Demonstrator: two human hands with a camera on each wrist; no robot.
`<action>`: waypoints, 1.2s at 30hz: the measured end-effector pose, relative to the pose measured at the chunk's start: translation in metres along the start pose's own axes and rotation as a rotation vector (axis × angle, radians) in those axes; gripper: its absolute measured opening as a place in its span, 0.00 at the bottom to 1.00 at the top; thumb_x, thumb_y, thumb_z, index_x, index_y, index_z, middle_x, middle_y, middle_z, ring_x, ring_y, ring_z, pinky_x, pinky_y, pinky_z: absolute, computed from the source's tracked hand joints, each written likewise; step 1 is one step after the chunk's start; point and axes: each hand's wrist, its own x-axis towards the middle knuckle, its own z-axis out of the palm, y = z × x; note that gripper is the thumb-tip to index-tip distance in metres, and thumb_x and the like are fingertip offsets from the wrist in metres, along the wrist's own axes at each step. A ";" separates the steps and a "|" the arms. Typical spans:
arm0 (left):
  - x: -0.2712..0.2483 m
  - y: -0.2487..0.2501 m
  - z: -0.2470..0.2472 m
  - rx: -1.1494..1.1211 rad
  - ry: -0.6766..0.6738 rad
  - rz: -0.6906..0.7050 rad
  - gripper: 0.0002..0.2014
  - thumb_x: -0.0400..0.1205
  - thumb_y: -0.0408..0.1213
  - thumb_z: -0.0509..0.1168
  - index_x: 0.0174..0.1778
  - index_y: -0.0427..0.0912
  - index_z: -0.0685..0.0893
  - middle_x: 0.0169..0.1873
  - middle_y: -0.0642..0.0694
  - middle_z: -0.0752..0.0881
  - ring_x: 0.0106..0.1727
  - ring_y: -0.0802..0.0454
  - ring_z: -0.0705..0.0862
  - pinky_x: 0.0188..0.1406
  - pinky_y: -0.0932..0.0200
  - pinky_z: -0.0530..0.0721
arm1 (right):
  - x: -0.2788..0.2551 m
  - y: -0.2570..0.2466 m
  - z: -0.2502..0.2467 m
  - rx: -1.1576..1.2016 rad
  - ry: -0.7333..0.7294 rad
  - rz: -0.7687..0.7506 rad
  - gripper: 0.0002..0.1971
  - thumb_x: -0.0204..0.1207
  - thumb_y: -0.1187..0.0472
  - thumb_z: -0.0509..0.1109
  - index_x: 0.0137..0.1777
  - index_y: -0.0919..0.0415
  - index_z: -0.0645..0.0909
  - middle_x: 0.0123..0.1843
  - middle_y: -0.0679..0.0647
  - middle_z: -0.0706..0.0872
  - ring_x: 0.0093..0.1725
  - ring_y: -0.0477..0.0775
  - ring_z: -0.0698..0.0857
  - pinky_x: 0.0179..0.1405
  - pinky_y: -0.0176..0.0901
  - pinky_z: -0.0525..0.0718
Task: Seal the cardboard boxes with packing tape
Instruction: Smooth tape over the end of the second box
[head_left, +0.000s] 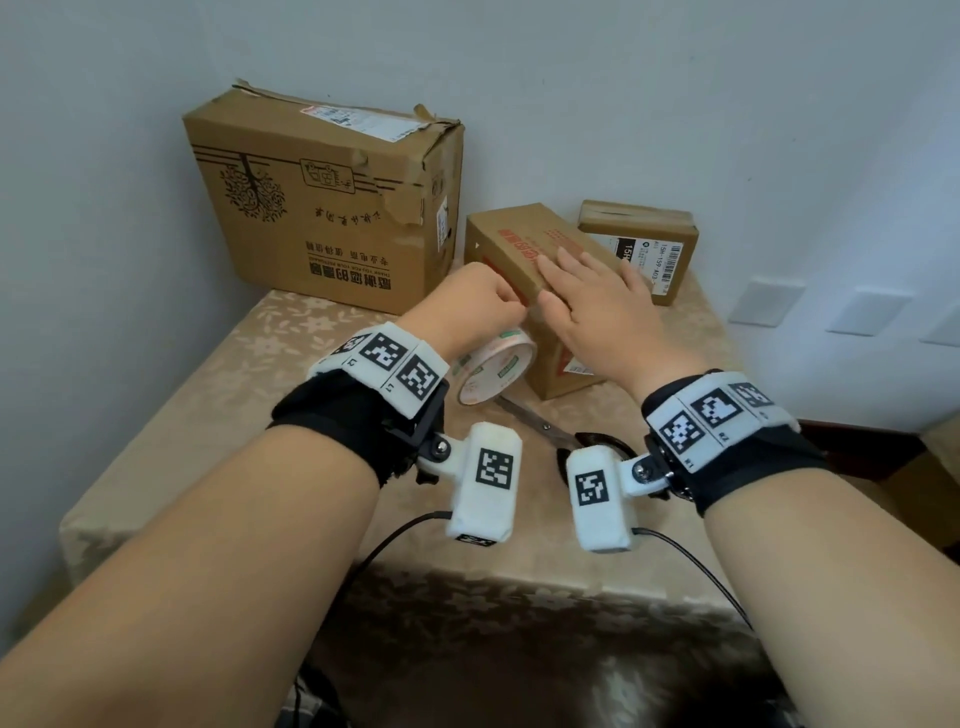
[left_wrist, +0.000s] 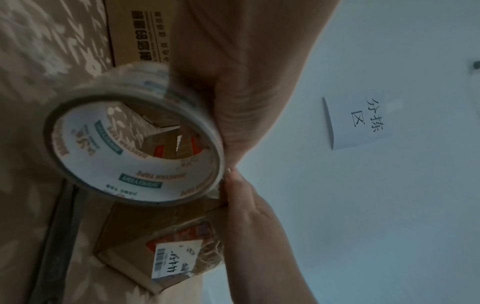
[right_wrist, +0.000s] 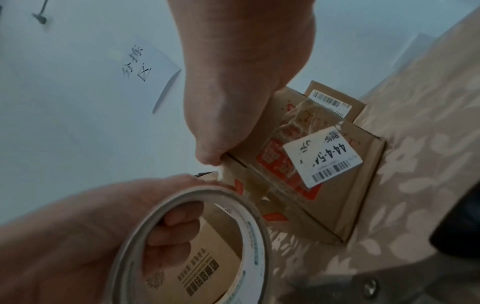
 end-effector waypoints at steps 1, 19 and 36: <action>0.000 0.001 0.001 0.022 0.000 -0.030 0.12 0.80 0.35 0.63 0.40 0.30 0.87 0.29 0.38 0.83 0.26 0.54 0.73 0.21 0.70 0.71 | 0.000 -0.002 0.001 -0.004 0.001 0.008 0.27 0.87 0.44 0.44 0.85 0.47 0.54 0.86 0.48 0.55 0.85 0.51 0.53 0.81 0.57 0.40; 0.000 0.003 0.003 0.184 -0.018 -0.105 0.19 0.84 0.48 0.63 0.58 0.34 0.85 0.39 0.44 0.86 0.42 0.48 0.84 0.21 0.68 0.66 | 0.003 -0.007 0.010 -0.088 0.028 0.049 0.29 0.86 0.46 0.48 0.85 0.52 0.52 0.86 0.54 0.55 0.85 0.53 0.53 0.82 0.58 0.43; -0.002 -0.004 -0.007 -0.041 0.138 0.029 0.08 0.83 0.43 0.65 0.44 0.44 0.85 0.34 0.55 0.83 0.37 0.59 0.80 0.38 0.60 0.76 | -0.015 0.007 -0.002 0.062 0.144 -0.064 0.28 0.86 0.43 0.50 0.83 0.52 0.62 0.84 0.52 0.62 0.84 0.52 0.56 0.84 0.52 0.46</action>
